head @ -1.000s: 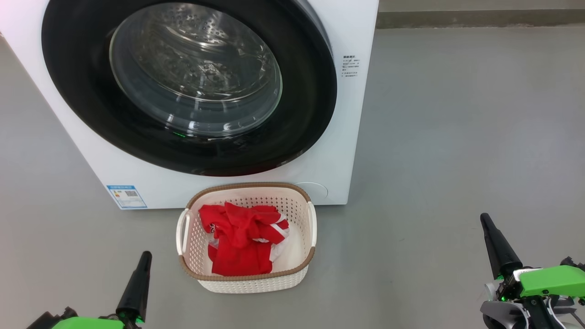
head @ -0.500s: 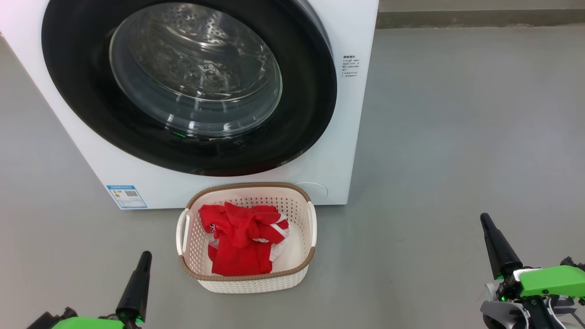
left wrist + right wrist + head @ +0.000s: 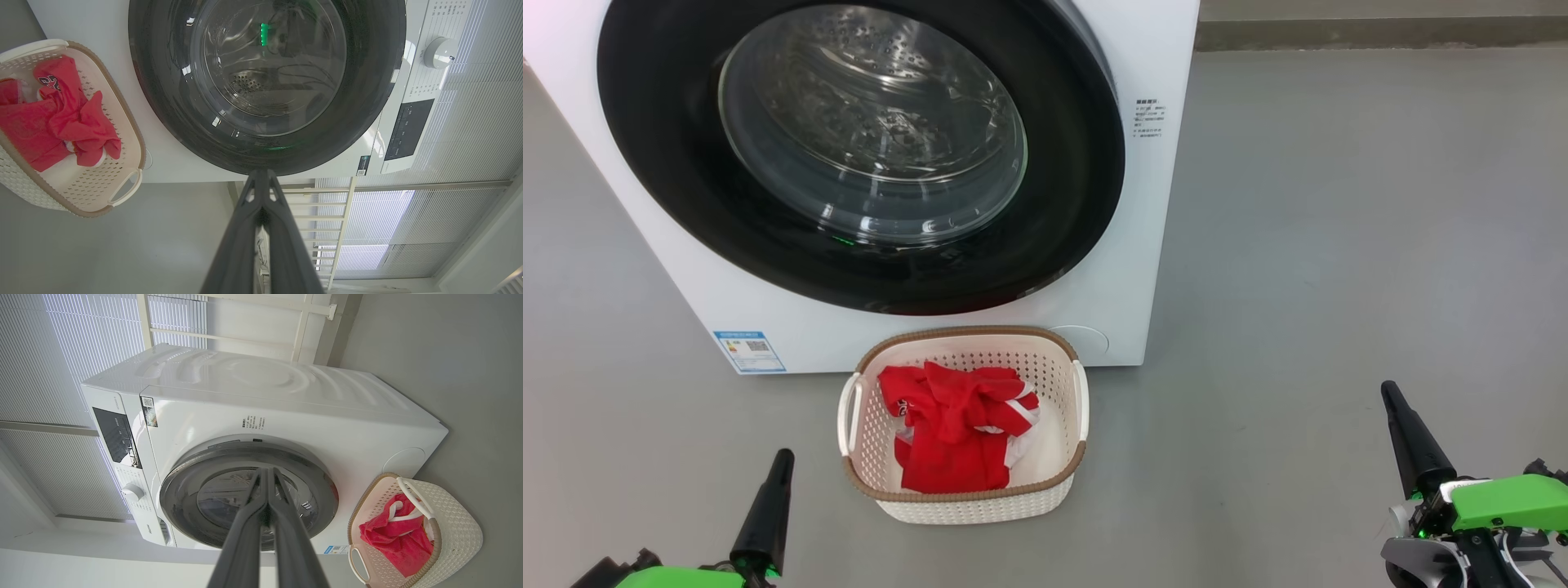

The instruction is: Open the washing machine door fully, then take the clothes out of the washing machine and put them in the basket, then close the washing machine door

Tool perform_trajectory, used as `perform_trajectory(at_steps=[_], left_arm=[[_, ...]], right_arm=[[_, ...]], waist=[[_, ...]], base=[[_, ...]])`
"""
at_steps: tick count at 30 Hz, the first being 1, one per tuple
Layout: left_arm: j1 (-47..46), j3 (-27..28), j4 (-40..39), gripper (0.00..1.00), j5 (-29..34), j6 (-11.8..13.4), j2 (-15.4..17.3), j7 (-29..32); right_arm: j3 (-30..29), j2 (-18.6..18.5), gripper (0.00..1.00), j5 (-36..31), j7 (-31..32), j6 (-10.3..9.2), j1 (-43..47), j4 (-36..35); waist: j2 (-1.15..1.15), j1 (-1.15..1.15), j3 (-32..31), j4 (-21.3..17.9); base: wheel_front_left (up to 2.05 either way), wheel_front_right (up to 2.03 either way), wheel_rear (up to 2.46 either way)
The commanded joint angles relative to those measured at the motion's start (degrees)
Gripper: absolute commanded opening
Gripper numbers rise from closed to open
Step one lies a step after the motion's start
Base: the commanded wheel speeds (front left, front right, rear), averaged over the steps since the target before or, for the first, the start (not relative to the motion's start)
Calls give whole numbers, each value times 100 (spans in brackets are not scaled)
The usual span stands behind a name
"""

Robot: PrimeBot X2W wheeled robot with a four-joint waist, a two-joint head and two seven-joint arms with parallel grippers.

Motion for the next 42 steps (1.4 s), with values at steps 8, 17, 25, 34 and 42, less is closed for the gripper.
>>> perform_trajectory(at_steps=[8, 17, 25, 34, 42], left_arm=[[-233, 207, -119, 0, -38, -39, 60, 22], [-233, 207, -119, 0, -38, -39, 60, 22], [-233, 206, -119, 0, -39, -39, 60, 21], [-233, 206, -119, 0, -39, -39, 60, 21], [-233, 206, -119, 0, -39, -39, 60, 21]], right_arm=[[104, -76, 0, 18, 36, -3, -247, -171], [105, -76, 0, 19, 35, -3, -246, -171], [105, -76, 0, 19, 35, -3, -246, -171], [106, -76, 0, 20, 35, -3, -246, -171], [106, -76, 0, 20, 34, -3, -246, -171]], waist=[[0, 0, 0, 0], [0, 0, 0, 0], [0, 0, 0, 0], [0, 0, 0, 0], [0, 0, 0, 0]], base=[[0, 0, 0], [0, 0, 0], [0, 0, 0], [0, 0, 0], [0, 0, 0]])
